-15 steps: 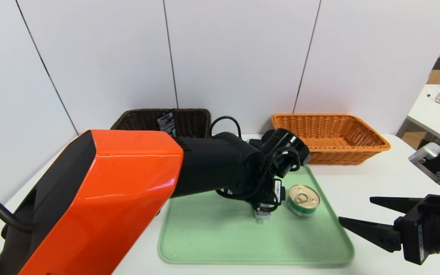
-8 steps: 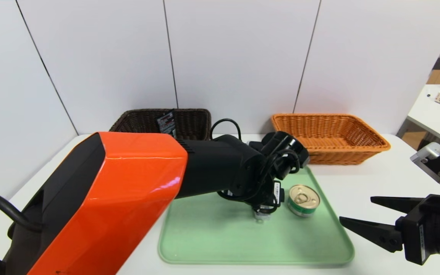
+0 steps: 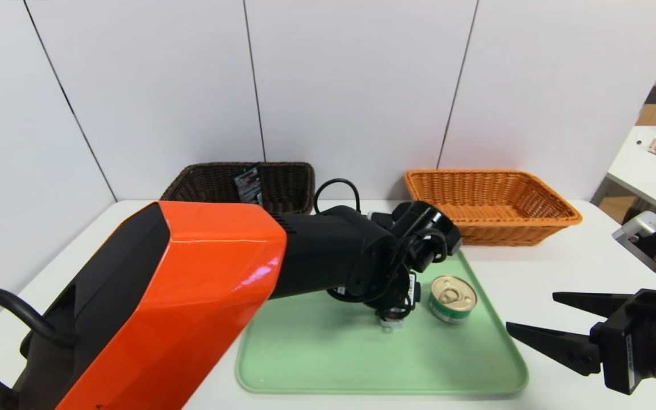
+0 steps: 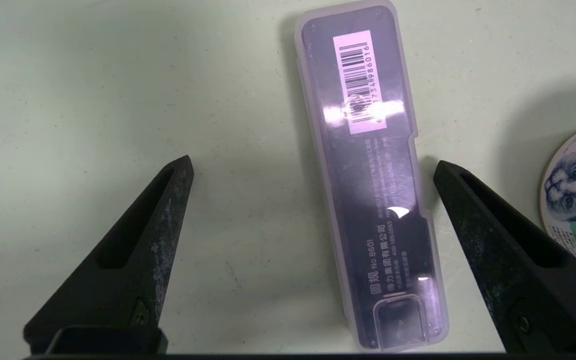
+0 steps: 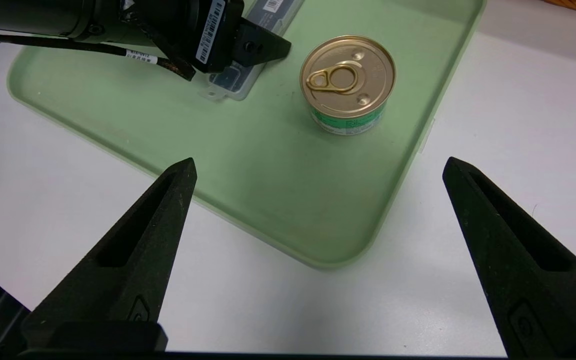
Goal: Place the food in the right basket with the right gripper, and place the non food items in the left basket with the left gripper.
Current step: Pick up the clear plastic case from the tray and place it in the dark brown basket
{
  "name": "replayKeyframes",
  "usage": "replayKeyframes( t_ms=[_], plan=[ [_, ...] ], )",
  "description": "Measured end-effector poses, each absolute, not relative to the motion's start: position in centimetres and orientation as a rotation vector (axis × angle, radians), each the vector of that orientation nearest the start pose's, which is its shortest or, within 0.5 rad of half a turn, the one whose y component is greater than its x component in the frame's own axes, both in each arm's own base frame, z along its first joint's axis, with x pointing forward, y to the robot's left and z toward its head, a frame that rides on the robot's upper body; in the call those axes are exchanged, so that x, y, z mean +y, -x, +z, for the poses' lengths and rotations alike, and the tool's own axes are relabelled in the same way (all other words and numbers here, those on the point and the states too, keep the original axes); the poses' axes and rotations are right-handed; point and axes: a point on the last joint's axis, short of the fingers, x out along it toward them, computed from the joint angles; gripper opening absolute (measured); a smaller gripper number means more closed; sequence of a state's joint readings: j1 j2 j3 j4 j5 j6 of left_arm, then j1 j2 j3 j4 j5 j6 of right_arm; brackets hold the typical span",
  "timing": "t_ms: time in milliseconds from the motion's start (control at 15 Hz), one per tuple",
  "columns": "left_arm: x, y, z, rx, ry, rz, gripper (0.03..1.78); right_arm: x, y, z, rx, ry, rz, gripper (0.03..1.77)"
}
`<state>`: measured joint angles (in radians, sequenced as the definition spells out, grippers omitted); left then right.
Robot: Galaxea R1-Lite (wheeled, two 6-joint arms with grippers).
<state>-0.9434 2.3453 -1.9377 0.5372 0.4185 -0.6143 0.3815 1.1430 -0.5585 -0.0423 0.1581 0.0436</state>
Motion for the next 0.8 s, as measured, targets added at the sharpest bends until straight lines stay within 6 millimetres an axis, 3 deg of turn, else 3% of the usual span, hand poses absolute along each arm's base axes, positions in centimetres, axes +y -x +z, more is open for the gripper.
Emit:
replayKeyframes(
  t_ms=[133,200,400,733,800],
  plan=[
    [-36.66,-27.64,13.29,0.841,-0.029,-0.236,1.69,5.94,-13.84,18.72,0.555,0.019,0.514,1.70],
    [-36.65,-27.63,13.30,0.843,-0.028,-0.237,1.60,5.93,-13.84,18.72,0.555,0.020,0.514,1.70],
    [-36.66,-27.60,13.33,0.842,-0.029,-0.239,1.12,5.93,-13.84,18.72,0.555,0.020,0.514,1.70],
    [-36.65,-27.51,13.44,0.844,-0.031,-0.243,0.56,5.89,-13.75,18.75,0.552,0.019,0.513,1.70],
    [-36.63,-27.49,13.52,0.842,-0.030,-0.244,0.56,5.89,-13.74,18.76,0.551,0.019,0.513,1.70]
  ],
)
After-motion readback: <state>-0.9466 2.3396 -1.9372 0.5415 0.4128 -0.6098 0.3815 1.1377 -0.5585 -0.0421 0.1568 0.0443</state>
